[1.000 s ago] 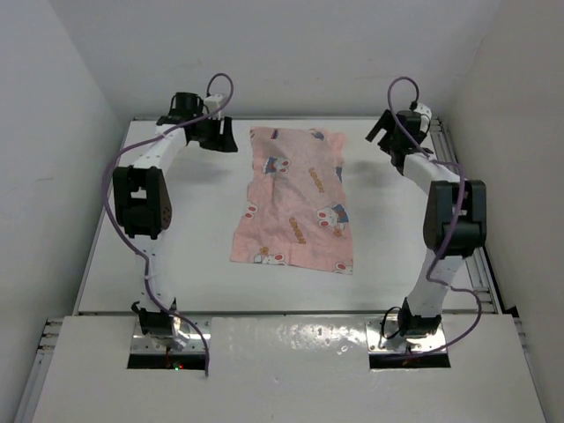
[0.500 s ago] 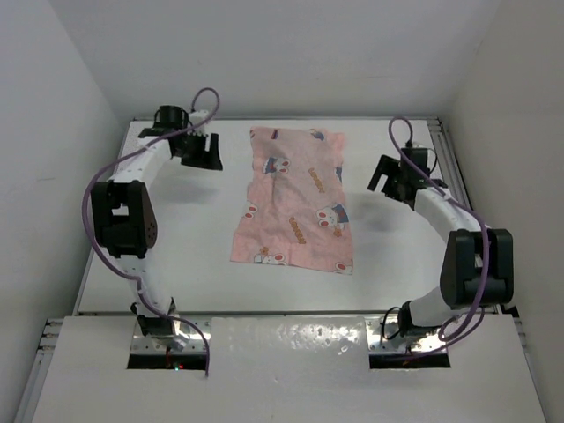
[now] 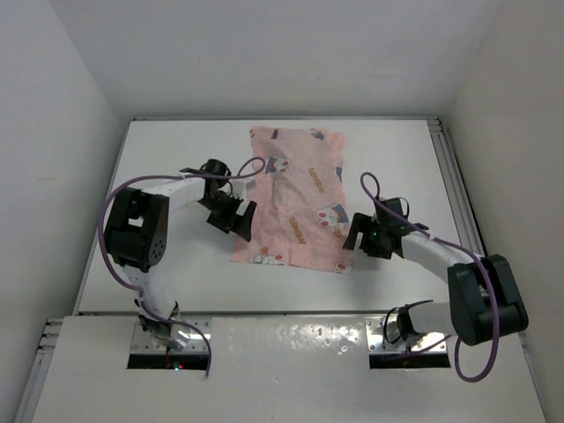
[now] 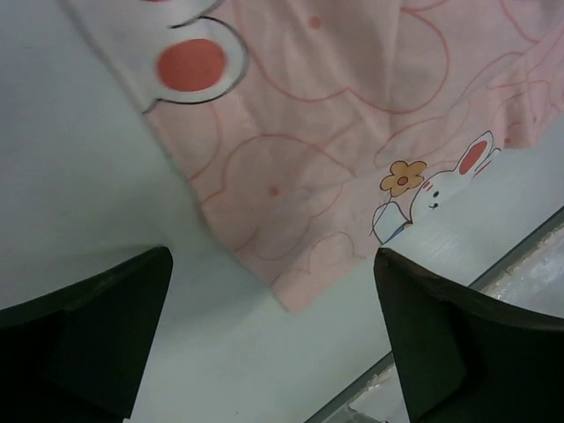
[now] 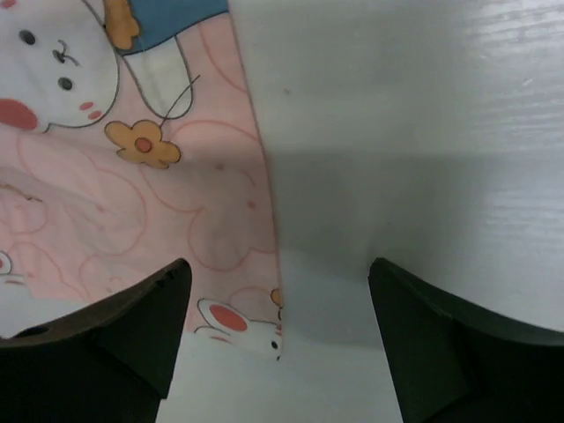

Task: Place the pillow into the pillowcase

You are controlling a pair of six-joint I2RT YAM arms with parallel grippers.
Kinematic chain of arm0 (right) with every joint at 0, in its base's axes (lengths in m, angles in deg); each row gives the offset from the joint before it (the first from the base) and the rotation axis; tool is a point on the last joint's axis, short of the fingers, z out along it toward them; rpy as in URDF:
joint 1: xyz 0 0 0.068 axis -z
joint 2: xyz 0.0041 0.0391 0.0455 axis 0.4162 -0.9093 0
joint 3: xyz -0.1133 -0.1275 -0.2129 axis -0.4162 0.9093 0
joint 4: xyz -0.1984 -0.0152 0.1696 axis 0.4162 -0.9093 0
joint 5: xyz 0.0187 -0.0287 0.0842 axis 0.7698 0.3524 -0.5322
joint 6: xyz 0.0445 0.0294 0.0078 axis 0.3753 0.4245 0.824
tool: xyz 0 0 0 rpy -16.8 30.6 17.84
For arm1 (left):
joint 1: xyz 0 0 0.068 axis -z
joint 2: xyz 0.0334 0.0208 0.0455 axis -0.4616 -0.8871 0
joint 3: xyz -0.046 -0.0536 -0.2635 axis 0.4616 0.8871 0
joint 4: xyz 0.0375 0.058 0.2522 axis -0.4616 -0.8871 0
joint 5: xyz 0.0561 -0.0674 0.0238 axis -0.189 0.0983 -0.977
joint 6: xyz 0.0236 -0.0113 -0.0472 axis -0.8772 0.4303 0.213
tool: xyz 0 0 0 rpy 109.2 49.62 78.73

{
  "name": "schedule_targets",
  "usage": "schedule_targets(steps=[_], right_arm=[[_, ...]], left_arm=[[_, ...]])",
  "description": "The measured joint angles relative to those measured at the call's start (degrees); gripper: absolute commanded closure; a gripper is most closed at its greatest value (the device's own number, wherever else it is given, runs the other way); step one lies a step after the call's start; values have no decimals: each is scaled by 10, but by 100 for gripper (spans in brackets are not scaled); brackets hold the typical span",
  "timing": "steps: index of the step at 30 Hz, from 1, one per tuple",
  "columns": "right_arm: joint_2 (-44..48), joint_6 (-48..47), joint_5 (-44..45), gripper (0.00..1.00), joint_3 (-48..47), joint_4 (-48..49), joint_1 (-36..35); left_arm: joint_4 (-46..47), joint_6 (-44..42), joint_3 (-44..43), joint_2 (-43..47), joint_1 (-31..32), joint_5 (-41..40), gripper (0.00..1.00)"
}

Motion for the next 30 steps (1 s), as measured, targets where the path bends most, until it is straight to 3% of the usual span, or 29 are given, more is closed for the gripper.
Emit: schedule_targets(steps=[1,3,4,6,7,8,16,27,28,29,30], right_arm=[[3,8,-2,21,17,3,-6],[17,26,-3,37,31,28,-16],[16,36,-4,51,39,40,-21],[13,56,-4,70,50,61,-28],[8,68,-4,79,56,69,-33],[3,80,-8,98,61,78,-36],[49,137,-2,100,110,97,-12],[89,135,6,100,137,92,0],[89,133,6,100,136,92,0],[88,131,5,91,136,90,2],[86,128,4,76,132,85,4]], left_arm=[[13,5,13,0,13,-4,2],[38,23,30,10,39,-9,10],[53,30,36,12,49,-12,38],[82,49,43,12,64,-17,80],[92,53,45,7,68,-19,95],[100,54,48,0,68,-20,100],[54,5,55,0,35,0,100],[-14,-75,66,17,61,-19,100],[-18,-77,66,17,63,-22,89],[-21,-81,66,17,64,-23,80],[-26,-82,66,17,64,-25,71]])
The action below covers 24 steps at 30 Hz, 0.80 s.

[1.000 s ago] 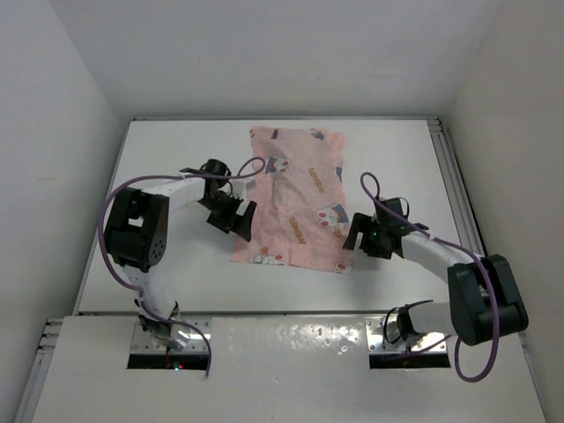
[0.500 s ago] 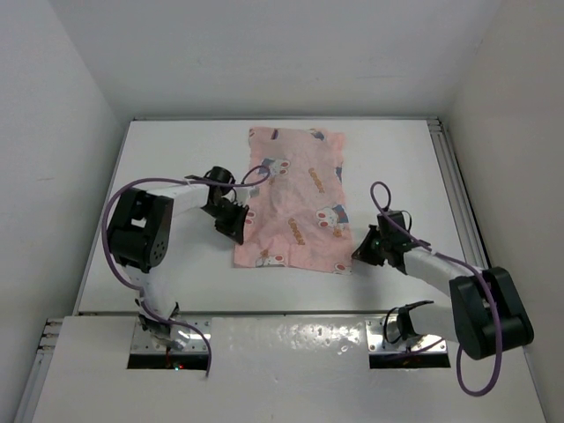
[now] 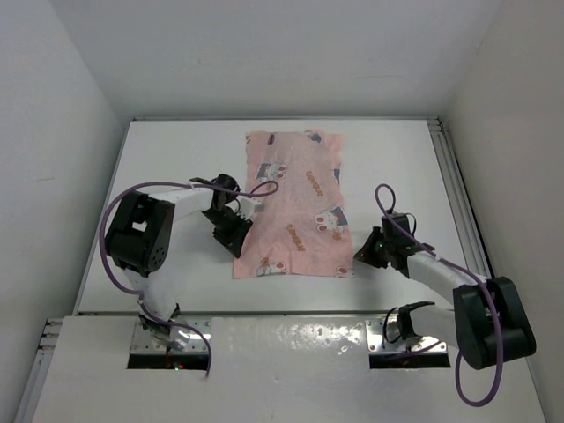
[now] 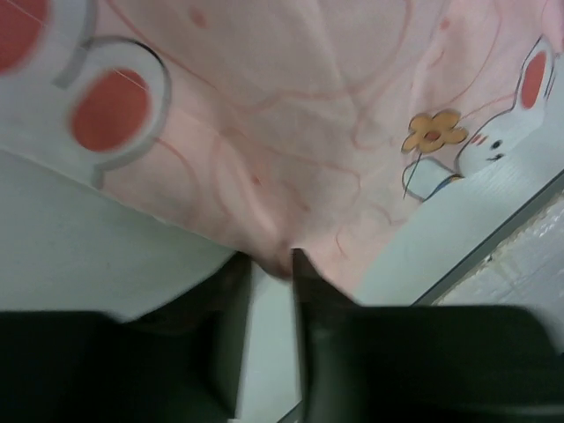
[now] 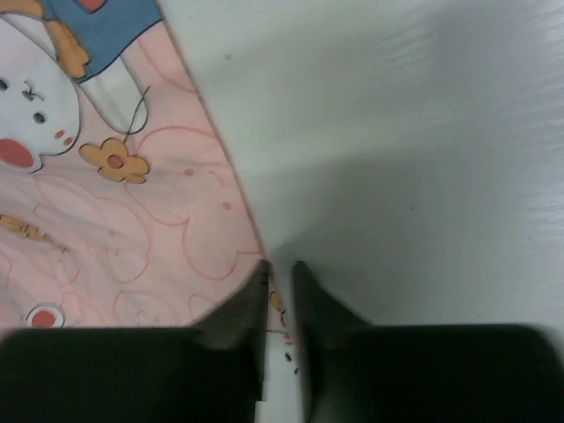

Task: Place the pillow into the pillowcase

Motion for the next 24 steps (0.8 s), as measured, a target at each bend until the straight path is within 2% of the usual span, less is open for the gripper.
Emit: schedule_targets(steps=[1,2,4,6,7,15,19,24], right_arm=[[-4,-5,-4,60,-8,-7,2],[-8,-11,-5,29,-18,-14,4],[-17,-30,-15,2,-54,-36,10],[-28,-52,-4,1,-93,-61,17],[-31,-64,4,1,-110,-76,23],[-33,-119,69,1,-236,-201,82],[-38,-136,99,1,-291,-236,104],[-38,-147,130,1,-313,-266,128]], left_arm=[[-7,-1,0,0,0,-2,59],[-13,-3,0,0,0,-3,55],[-28,2,-2,2,-2,0,38],[-45,1,-9,5,-8,0,30],[-51,3,-15,6,-12,-2,23],[-83,26,-143,37,-117,-34,17],[-47,64,-190,74,-184,-76,15],[-4,108,-200,102,-249,-114,11]])
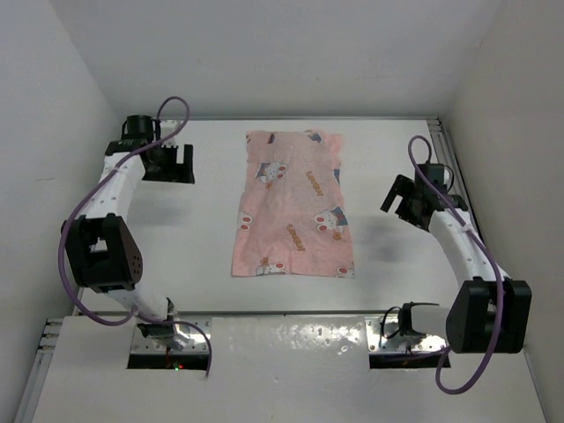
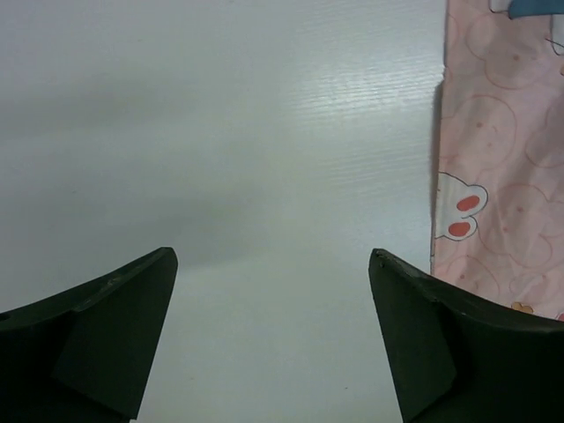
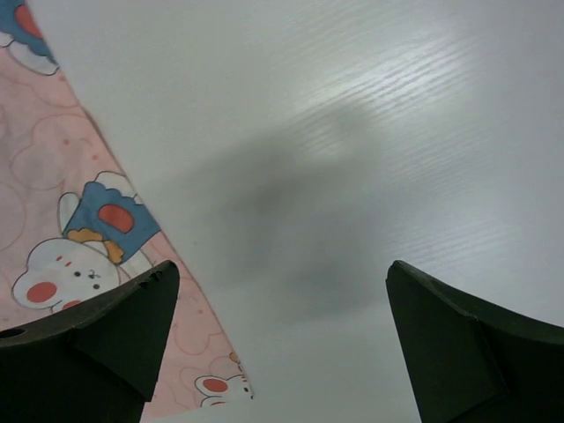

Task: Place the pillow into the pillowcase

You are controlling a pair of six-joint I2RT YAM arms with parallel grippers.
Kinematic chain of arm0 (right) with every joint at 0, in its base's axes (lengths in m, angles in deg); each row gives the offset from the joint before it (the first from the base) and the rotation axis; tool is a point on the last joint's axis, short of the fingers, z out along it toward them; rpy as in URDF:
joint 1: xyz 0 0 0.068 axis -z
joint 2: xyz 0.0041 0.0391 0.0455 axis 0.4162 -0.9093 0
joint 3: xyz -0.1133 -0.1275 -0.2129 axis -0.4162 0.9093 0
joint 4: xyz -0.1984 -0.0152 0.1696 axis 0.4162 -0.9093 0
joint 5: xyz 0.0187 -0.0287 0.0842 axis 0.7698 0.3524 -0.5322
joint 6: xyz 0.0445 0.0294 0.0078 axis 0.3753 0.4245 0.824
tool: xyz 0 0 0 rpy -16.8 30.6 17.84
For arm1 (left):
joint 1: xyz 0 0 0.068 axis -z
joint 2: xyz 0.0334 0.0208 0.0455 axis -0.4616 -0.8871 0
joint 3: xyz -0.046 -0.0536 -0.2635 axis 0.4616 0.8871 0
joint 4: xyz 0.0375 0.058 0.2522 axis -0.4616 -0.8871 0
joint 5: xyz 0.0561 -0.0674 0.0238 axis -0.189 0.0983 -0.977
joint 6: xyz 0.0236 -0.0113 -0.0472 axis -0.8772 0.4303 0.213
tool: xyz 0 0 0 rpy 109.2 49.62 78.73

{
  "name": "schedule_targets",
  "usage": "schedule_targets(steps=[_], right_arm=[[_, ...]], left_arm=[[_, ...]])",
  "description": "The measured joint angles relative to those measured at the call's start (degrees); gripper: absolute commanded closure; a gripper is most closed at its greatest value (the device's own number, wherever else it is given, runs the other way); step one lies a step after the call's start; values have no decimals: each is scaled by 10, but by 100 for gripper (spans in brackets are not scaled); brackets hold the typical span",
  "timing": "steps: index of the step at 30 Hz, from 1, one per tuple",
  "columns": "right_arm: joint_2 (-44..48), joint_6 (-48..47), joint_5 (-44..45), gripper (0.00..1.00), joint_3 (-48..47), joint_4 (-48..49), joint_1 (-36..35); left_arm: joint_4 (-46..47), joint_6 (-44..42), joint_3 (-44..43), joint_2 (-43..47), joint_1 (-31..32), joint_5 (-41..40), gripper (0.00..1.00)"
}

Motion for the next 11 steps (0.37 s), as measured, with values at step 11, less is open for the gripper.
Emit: schedule_targets(steps=[11], right_arm=[[5,-17,19,1,-7,-22,33]], left_arm=[[7,28,0,0,-33,-21,8]])
